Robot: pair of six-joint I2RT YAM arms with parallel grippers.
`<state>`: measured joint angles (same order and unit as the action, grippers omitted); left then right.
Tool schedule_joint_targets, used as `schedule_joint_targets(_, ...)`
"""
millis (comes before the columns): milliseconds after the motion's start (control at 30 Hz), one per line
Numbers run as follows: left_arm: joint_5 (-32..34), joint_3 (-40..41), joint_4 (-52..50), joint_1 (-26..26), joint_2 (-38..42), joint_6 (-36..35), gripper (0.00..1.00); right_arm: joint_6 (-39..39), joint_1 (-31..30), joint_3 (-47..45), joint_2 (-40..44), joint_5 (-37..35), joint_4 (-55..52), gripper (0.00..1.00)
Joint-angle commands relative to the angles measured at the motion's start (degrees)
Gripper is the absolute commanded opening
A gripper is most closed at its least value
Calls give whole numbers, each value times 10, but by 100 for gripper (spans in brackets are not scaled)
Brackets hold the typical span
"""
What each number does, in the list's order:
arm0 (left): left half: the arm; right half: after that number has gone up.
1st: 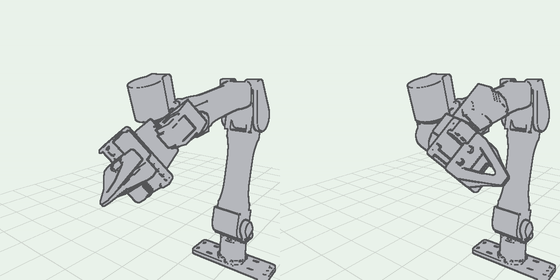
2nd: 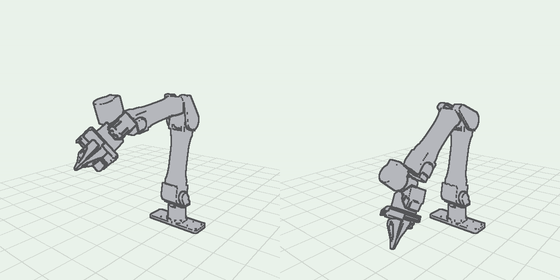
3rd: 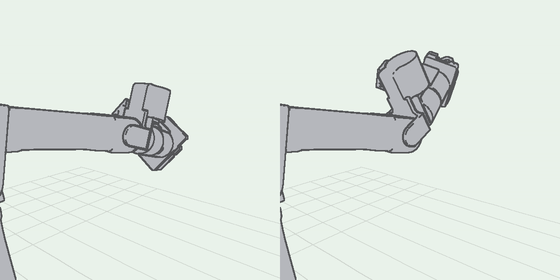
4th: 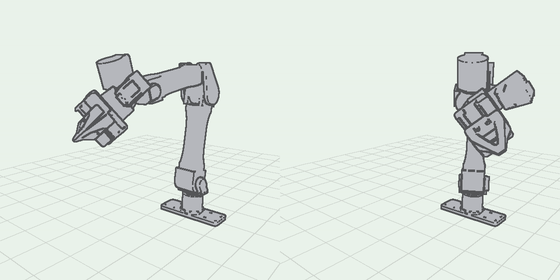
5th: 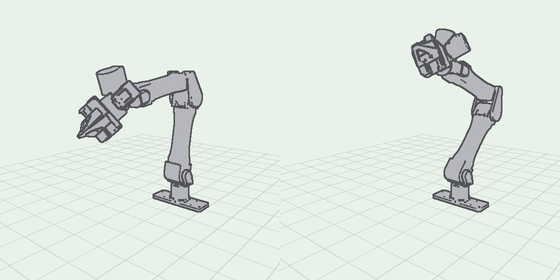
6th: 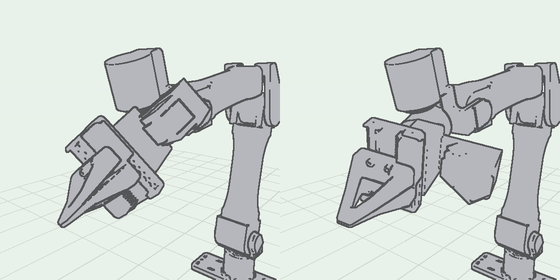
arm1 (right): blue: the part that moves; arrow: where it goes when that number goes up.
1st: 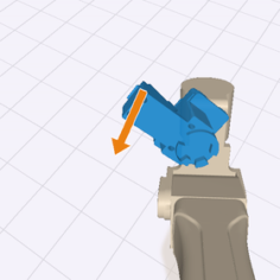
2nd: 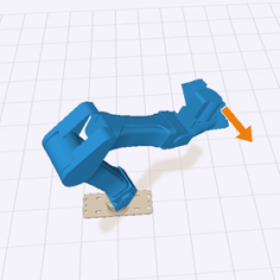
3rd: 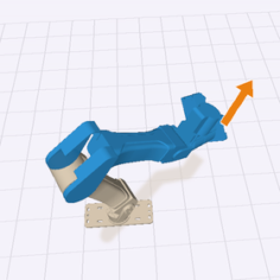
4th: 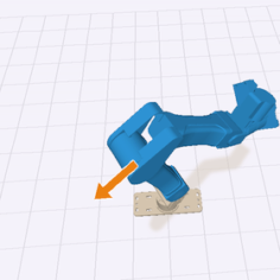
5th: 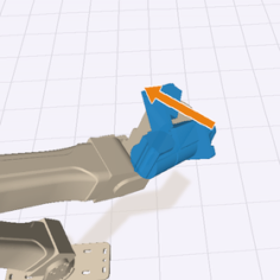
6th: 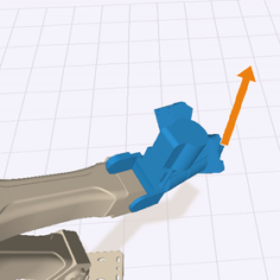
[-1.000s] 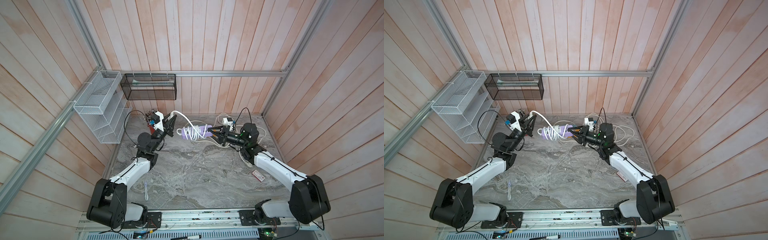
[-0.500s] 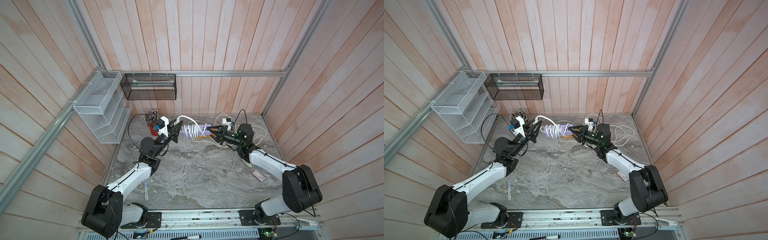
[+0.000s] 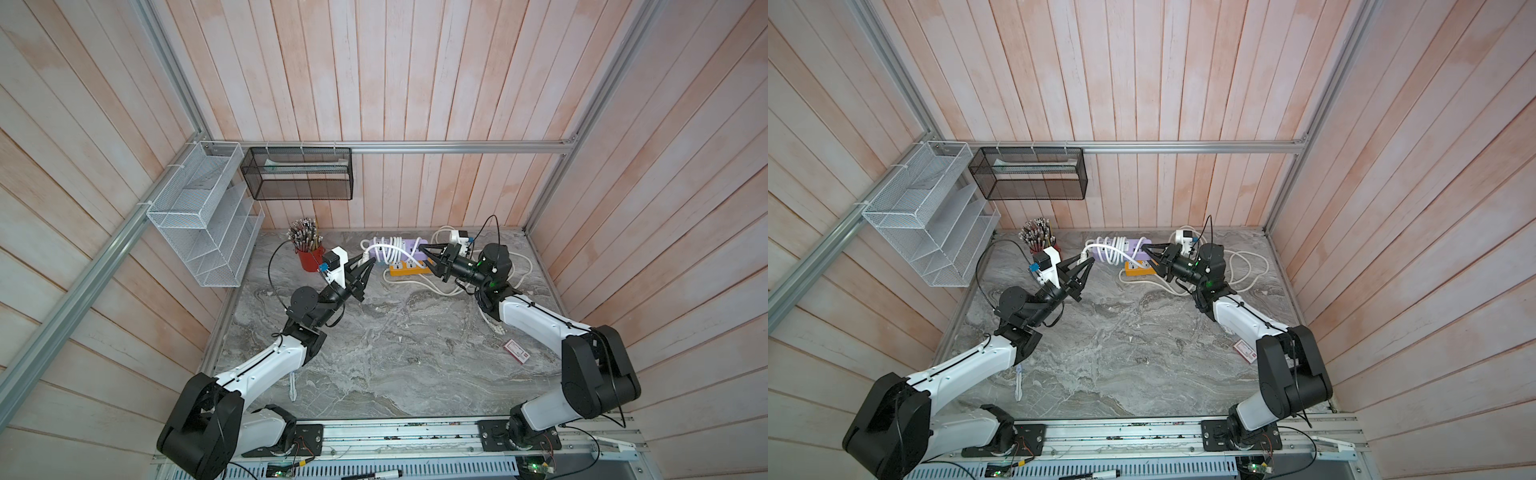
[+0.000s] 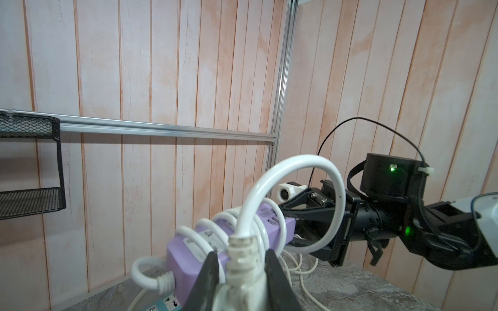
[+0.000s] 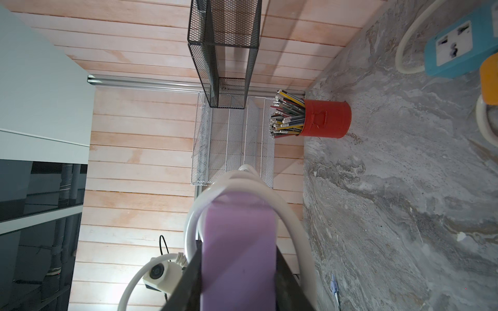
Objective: Unwrap the cord wrapped around the power strip
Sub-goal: Unwrap the power cord from the power strip.
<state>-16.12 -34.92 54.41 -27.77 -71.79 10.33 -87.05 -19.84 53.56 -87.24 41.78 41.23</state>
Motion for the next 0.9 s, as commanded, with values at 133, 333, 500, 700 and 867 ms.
schedule_joint_targets(133, 29, 26, 16, -27, 0, 11, 22, -17, 15, 54, -2, -6, 74, 23)
schedule_joint_targets(333, 54, 56, 38, -33, -15, 18, 22, -30, 20, 79, -7, -1, 86, 23)
schedule_joint_targets(500, 74, 74, 48, -33, -24, 15, 21, -37, 23, 87, 0, 3, 86, 23)
schedule_joint_targets(700, 116, 92, 61, -33, -43, 4, 21, -37, 26, 78, 11, 5, 80, 23)
schedule_joint_targets(867, 157, 99, 83, -28, -88, -9, 20, -51, 26, 73, 20, 13, 86, 23)
